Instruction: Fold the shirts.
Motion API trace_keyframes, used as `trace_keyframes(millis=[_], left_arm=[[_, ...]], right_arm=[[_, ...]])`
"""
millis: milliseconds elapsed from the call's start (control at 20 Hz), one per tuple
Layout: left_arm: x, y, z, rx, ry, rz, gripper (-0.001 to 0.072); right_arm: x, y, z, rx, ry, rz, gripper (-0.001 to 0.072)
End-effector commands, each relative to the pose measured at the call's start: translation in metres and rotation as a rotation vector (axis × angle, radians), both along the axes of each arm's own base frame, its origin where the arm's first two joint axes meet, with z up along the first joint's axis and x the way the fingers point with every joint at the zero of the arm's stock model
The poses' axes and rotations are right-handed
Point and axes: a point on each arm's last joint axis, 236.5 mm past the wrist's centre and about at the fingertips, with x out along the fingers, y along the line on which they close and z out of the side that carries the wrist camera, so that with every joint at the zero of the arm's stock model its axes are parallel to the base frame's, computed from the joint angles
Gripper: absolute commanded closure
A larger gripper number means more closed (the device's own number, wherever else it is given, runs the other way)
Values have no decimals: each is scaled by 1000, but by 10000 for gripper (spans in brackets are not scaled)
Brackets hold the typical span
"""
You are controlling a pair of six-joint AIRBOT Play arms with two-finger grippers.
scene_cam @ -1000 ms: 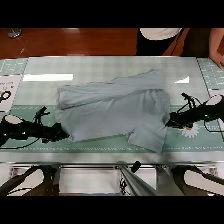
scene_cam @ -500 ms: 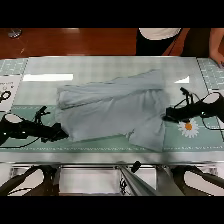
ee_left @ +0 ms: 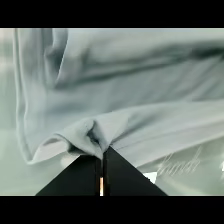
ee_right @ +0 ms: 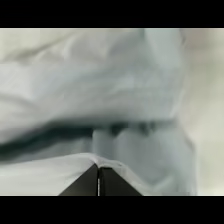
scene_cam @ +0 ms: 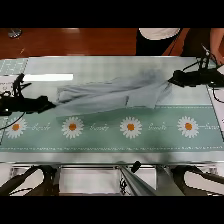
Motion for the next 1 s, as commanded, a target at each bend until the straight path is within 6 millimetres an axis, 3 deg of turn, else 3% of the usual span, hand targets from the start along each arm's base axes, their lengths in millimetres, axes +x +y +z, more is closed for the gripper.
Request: trace_keyframes(millis=[0,300,600,650,700,750,800,850,900,950], left_arm=[[48,8,8,-27,-63,53,681],[96,-7,-40,-60,39,-7,643],[129,-4,-58,-71,59,10,642],[131,-3,-59,-70,57,10,590],[131,-3,-60,-71,59,10,442],[131,-4,-60,-72,61,7,370],[130,-3,-59,-74,62,6,370],[128,-3,-58,-79,70,-1,367],[126,-2,-56,-84,78,-9,280],[122,1,-52,-91,89,-21,197]], right_arm=[[52,-5,-7,9,-37,-48,692],[108,7,-39,21,-25,-48,693],[115,1,-82,20,39,-84,692],[115,-1,-86,14,48,-87,691],[114,-1,-88,14,54,-87,690],[114,-1,-88,13,53,-85,687],[114,-1,-86,15,52,-85,601],[113,-5,-83,9,50,-86,447],[110,-12,-78,-7,49,-83,318],[105,-24,-72,-39,50,-79,250]])
